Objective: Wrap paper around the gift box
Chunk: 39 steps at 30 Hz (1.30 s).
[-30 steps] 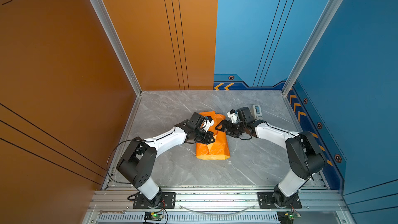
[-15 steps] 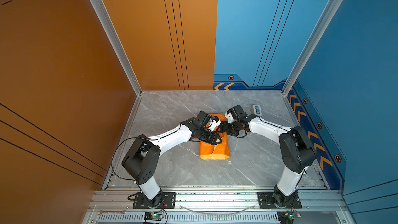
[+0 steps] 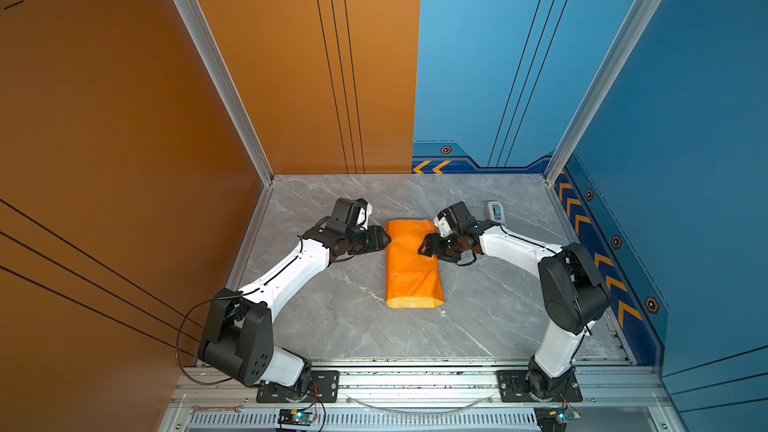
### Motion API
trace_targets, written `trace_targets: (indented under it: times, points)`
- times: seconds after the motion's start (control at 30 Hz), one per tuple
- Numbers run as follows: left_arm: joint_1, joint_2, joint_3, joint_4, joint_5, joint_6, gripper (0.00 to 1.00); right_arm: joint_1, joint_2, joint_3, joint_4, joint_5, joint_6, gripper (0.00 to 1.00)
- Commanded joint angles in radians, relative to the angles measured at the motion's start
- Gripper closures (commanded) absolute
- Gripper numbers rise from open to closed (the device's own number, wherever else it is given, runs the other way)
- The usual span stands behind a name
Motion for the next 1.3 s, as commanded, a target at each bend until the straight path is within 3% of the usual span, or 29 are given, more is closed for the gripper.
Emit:
trace_targets:
  times: [0.0,0.4,0.63,0.77,1.0,1.27]
  points:
    - [-0.011,0.073,-0.039,-0.017,-0.004,-0.046,0.42,-0.001,0.004,0.001,-0.035,0.008,-0.011,0.30]
    - [-0.092,0.187,0.043,0.043,0.002,-0.062,0.47,0.002,0.002,0.014,-0.023,-0.022,0.003,0.29]
    - [-0.110,0.208,0.074,-0.036,-0.069,-0.037,0.50,-0.002,-0.021,0.031,-0.026,-0.067,0.015,0.15]
    - [-0.114,0.211,0.082,-0.057,-0.087,-0.026,0.50,-0.004,-0.019,0.033,-0.033,-0.080,0.018,0.14]
    - [-0.128,0.211,0.110,-0.056,-0.086,-0.017,0.50,-0.006,-0.002,0.040,-0.092,0.004,0.004,0.41]
    - [-0.115,0.126,0.136,-0.068,-0.117,-0.009,0.52,-0.012,0.021,0.031,-0.103,0.025,-0.006,0.46]
